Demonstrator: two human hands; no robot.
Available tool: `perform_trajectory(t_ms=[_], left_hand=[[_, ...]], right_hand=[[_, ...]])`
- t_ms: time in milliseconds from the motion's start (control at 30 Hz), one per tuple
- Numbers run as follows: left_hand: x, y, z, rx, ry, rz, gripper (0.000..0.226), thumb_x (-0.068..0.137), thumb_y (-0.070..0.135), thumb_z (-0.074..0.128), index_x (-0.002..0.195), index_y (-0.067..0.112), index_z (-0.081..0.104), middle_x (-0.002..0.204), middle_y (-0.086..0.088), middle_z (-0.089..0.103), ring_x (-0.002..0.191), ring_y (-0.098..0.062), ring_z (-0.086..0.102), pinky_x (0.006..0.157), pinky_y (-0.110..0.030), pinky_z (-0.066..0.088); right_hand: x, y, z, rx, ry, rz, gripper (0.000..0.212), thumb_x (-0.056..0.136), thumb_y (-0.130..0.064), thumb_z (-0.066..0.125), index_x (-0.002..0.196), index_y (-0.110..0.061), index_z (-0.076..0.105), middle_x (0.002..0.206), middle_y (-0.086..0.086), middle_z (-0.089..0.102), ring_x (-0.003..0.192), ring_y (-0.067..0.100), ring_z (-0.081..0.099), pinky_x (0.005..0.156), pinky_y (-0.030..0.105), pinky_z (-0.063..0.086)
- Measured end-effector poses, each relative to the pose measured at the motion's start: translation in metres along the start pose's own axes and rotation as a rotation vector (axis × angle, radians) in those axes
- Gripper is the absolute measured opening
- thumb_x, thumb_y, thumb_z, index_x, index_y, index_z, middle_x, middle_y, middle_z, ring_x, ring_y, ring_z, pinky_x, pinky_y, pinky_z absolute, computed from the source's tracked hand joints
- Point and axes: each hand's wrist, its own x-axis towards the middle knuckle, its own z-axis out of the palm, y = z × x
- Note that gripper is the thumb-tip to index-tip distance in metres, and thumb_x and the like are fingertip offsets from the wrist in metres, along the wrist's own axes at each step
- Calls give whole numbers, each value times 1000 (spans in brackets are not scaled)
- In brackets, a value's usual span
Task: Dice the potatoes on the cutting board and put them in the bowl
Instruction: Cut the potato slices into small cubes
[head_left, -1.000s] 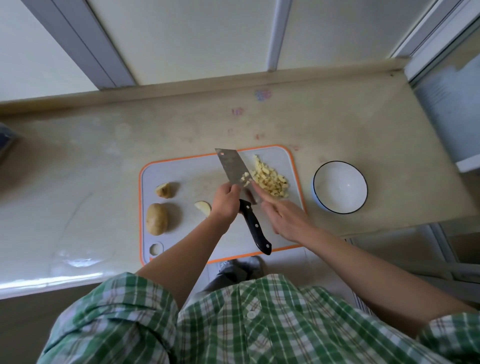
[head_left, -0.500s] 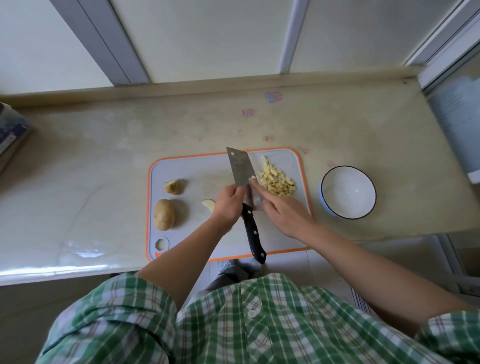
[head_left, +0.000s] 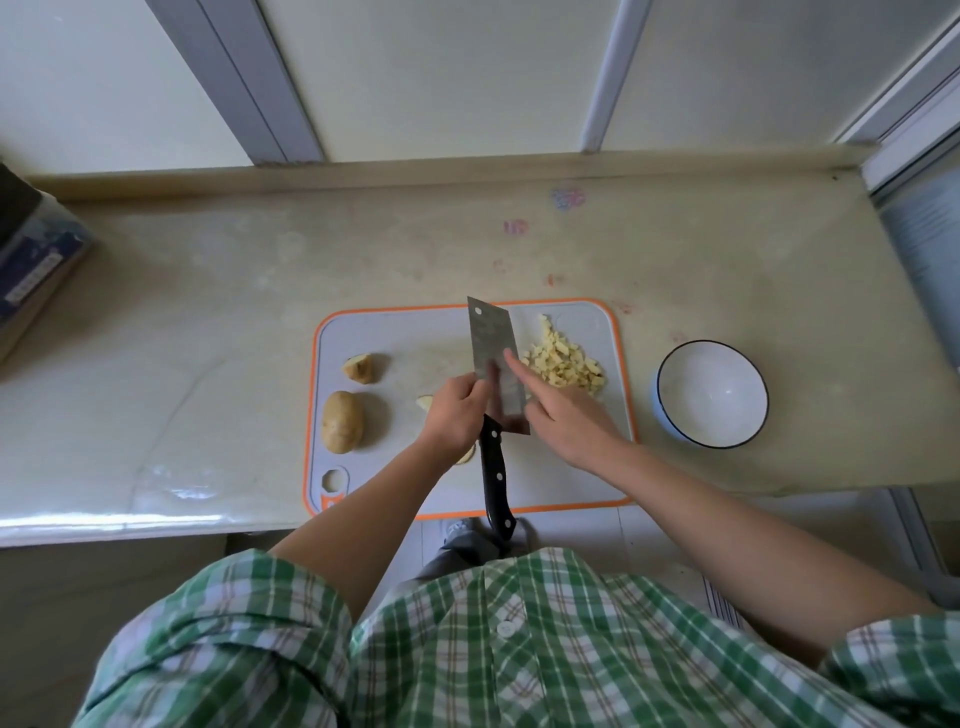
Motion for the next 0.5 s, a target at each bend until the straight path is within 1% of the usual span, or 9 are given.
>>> perform_trajectory(t_ms=[67,133,200,267,333,400,433,467,500], left_hand=[[0,0,-2,-5,5,-1,21,87,19,41,70,10,47,67,-10,46,66,-29,53,62,-36,38],[0,-2,-5,-12,19,0,19,79,28,41,72,10,44,69,-9,38,66,-26,49,63,-36,34],[-1,-3,-8,-22,28,-6,19,81,27,41,71,11,41,68,-8,35,64,-26,52,63,-36,36],[-1,-4,-10,-29,34,-6,20,82,26,41,69,11,41,67,-8,35,62,-27,54,62,-36,37],[0,-6,-12,-19,63,-4,23,76,32,41,68,10,42,67,-9,37,64,-27,50,62,-38,36],[1,-6,-12,-9,103,8,33,76,35,40,71,3,48,68,-10,44,65,-25,49,62,-37,37],[0,-4,-11,-4,121,18,37,79,34,40,77,-1,52,69,-10,50,66,-23,50,63,-36,39],[-1,-1,-10,-2,123,33,38,86,32,42,84,-3,56,71,-9,54,65,-22,52,63,-34,41],[-2,3,-7,1,116,55,34,92,27,42,88,-3,57,71,-8,57,63,-19,53,62,-32,41]], right_hand=[[1,2,1,-36,-32,2,64,98,-20,35,151,-44,8,62,-3,45,57,16,46,51,30,33],[4,7,0,-50,-24,81,65,98,-21,36,152,-41,7,64,-4,44,58,16,45,49,30,30],[2,7,0,-46,-3,64,66,97,-20,38,151,-43,9,63,-5,43,60,17,46,49,30,30],[0,2,1,-64,6,15,61,96,-18,39,150,-39,21,65,-3,50,62,18,49,52,31,35],[2,4,0,-74,62,35,52,96,-18,40,146,-30,37,71,-1,55,64,20,52,56,31,38],[4,6,0,26,156,77,47,97,-21,41,144,-26,41,66,-2,54,63,21,53,57,33,39],[3,4,-1,138,174,75,47,97,-24,42,144,-27,40,63,-1,54,62,21,53,58,35,41],[0,0,-2,273,157,54,48,98,-28,43,145,-29,37,64,1,55,62,21,55,60,37,44],[-4,-5,-5,399,104,28,51,97,-33,46,146,-32,33,67,3,58,64,20,58,62,38,46]])
